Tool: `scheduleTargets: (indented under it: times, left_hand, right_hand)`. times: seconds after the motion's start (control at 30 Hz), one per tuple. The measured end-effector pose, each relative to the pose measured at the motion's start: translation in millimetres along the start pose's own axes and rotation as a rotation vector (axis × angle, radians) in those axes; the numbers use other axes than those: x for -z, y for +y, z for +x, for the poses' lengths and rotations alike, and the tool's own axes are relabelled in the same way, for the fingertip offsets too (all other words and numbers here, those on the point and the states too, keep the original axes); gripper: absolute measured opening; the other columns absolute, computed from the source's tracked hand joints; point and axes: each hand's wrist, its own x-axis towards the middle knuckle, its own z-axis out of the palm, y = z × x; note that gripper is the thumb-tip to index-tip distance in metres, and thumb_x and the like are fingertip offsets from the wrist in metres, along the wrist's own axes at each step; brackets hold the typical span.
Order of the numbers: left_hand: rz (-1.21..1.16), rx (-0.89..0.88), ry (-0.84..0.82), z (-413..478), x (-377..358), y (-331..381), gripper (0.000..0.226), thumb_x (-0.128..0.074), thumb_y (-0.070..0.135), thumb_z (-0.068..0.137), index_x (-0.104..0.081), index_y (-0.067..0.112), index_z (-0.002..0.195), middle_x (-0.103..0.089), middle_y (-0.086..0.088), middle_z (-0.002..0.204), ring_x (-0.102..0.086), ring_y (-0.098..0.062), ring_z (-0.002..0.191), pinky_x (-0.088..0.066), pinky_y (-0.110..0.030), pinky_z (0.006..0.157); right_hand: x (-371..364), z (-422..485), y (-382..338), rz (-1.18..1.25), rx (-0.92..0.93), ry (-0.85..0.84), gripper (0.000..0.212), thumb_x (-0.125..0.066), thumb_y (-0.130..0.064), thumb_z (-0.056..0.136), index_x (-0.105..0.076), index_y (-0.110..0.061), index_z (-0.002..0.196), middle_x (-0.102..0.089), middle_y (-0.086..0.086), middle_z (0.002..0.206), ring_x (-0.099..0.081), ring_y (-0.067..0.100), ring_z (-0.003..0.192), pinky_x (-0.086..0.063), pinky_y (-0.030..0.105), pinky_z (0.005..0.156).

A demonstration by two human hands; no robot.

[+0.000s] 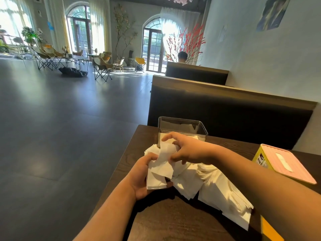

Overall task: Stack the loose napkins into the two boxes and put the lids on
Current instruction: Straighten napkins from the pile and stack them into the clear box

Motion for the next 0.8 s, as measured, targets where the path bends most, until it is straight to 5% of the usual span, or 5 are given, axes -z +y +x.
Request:
scheduleTargets:
  times: [0.33, 0.63, 0.8]
  left_hand:
    - [0.019, 0.041, 0.029, 4.6, 4.5, -3.9, 0.052, -0.060, 0.037, 0.090, -0.061, 0.015, 0.138, -0.074, -0.022, 0.117, -0.066, -0.039, 0.109, -0.057, -0.054, 0.090]
    - [-0.186, 0.026, -0.073, 10.5, 5.0, -7.7, 0.061, -0.060, 0.064, 0.092, -0.070, 0.017, 0.129, -0.069, -0.020, 0.110, -0.068, -0.032, 0.095, -0.050, -0.050, 0.089]
    - [-0.155, 0.036, 0.026, 15.4, 6.4, -7.4, 0.075, -0.038, 0.083, 0.091, -0.056, 0.031, 0.142, -0.068, -0.021, 0.135, -0.061, -0.047, 0.129, -0.048, -0.067, 0.107]
  right_hand:
    - [-4.1, -2.0, 4.9, 0.215, 0.009, 0.070, 0.029, -0.069, -0.003, 0.096, -0.064, -0.017, 0.122, -0.069, 0.007, 0.118, -0.072, 0.028, 0.107, -0.062, 0.042, 0.094]
    - [-23.5, -3.7, -7.5, 0.416, 0.042, -0.002, 0.050, -0.067, 0.005, 0.094, -0.059, -0.031, 0.126, -0.058, 0.005, 0.133, -0.064, 0.034, 0.117, -0.064, 0.039, 0.089]
    - [-38.8, 3.9, -11.0, 0.078, 0.012, 0.080, 0.059, -0.072, -0.003, 0.092, -0.047, -0.040, 0.131, -0.057, 0.001, 0.135, -0.065, 0.024, 0.110, -0.065, 0.034, 0.082]
